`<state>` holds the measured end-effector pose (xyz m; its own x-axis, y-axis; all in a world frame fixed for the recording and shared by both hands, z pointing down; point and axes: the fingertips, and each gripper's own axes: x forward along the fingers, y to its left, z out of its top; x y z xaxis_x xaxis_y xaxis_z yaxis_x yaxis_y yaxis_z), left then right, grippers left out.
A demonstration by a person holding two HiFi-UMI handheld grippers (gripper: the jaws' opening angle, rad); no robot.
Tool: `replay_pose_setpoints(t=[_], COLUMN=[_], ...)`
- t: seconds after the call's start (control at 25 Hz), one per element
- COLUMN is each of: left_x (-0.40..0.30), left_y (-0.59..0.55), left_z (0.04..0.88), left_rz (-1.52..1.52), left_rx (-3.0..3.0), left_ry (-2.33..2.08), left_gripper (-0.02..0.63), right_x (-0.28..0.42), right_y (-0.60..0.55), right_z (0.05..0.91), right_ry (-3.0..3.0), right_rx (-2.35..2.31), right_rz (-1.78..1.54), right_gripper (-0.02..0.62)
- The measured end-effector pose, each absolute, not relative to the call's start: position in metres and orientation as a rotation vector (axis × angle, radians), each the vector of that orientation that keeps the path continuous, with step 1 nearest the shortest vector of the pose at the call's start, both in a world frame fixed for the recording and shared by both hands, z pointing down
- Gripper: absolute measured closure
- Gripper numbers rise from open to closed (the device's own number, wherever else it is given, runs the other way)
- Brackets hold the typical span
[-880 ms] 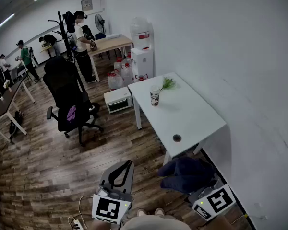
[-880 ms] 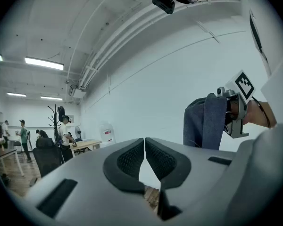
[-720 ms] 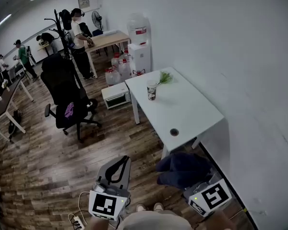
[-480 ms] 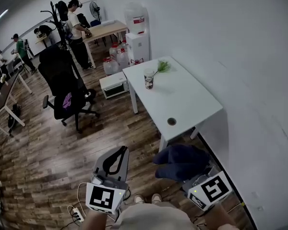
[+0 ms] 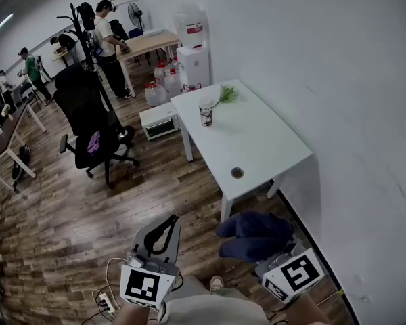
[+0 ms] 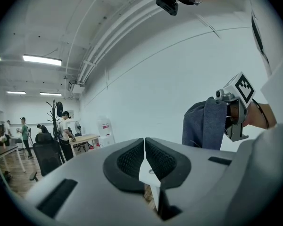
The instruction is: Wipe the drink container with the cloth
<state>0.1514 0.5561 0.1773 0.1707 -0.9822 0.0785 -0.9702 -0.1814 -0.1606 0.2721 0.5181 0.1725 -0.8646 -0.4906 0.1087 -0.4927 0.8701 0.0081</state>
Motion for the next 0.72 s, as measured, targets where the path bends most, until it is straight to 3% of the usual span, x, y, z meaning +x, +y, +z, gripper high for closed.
replay_pose_setpoints(t=[0.44, 0.72], left_x=[0.155, 0.121], left_y=[0.528, 0.484], left_z=[0.193, 0.204], left_rz=[-0.241, -0.113], left_rx=[-2.359, -2.314], left_ry=[1.934, 1.938], left_gripper=[0.58, 0.58], right_x=[0.279, 0.266], right_y=[0.489, 0.448], right_z=[0.195, 0.218], right_ry=[-2.916, -2.908], right_rx=[0.816, 0.892], right_rz=[0.039, -0.004], right_gripper=[0.555, 0.557])
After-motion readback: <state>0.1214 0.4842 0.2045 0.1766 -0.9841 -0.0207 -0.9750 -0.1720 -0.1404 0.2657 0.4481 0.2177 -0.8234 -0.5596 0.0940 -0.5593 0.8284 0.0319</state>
